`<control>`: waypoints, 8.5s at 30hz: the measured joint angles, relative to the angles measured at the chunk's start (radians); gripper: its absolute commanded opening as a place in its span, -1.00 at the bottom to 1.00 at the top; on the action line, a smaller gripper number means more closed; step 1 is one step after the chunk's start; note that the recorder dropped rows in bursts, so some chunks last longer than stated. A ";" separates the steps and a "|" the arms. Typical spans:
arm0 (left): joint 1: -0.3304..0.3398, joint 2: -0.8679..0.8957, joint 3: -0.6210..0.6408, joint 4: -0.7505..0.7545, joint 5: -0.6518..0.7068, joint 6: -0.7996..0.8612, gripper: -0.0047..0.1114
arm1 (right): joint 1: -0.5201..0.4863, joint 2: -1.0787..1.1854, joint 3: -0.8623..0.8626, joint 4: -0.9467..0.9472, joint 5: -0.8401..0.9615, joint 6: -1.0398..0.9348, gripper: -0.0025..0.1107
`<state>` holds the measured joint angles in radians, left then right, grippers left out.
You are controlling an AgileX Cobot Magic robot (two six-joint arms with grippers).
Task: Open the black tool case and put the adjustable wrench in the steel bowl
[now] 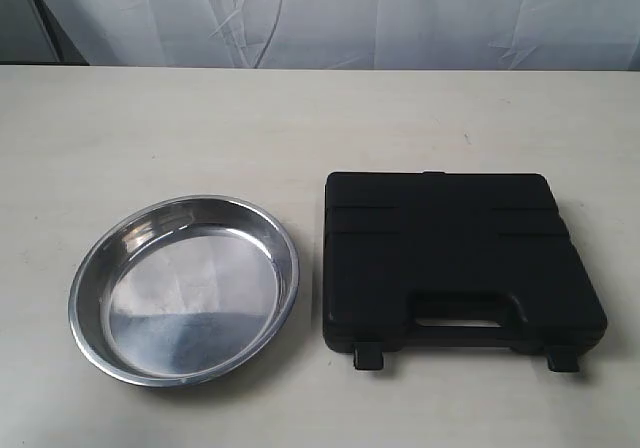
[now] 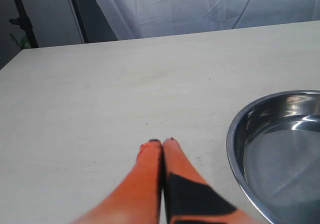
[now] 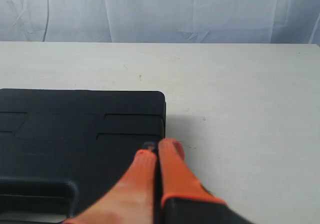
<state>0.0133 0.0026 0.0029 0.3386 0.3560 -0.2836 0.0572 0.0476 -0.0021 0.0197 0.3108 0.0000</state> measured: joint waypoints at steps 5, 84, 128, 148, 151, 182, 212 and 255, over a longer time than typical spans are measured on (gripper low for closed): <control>0.000 0.000 0.000 0.000 0.000 0.000 -0.92 | 0.000 0.000 0.000 0.000 0.000 0.000 -0.96; 0.000 0.000 0.000 0.000 0.000 0.000 -0.92 | 0.524 1.560 -1.030 0.109 0.834 -0.921 -0.12; 0.000 0.000 0.000 0.000 0.000 0.000 -0.92 | 0.528 1.843 -1.029 0.057 0.681 -0.949 -0.97; 0.000 0.000 0.000 0.000 0.000 0.000 -0.92 | 0.528 1.753 -1.028 0.060 0.747 -0.947 -0.97; 0.000 0.000 0.000 0.000 0.000 0.000 -0.92 | 0.528 1.735 -1.028 0.079 0.751 -0.943 -0.97; 0.000 0.000 0.000 0.000 0.000 0.000 -0.92 | 0.584 1.634 -1.026 0.101 0.797 -0.918 -0.97; 0.000 0.000 0.000 0.000 0.000 0.000 -0.92 | 0.586 1.758 -1.021 0.167 0.683 -0.880 -0.97; 0.000 0.000 0.000 0.000 0.000 0.000 -0.92 | 0.586 1.624 -0.958 0.201 0.747 -0.909 -0.97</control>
<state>0.0133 0.0026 0.0029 0.3386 0.3560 -0.2836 0.6429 1.6713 -0.9605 0.2204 1.0579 -0.9085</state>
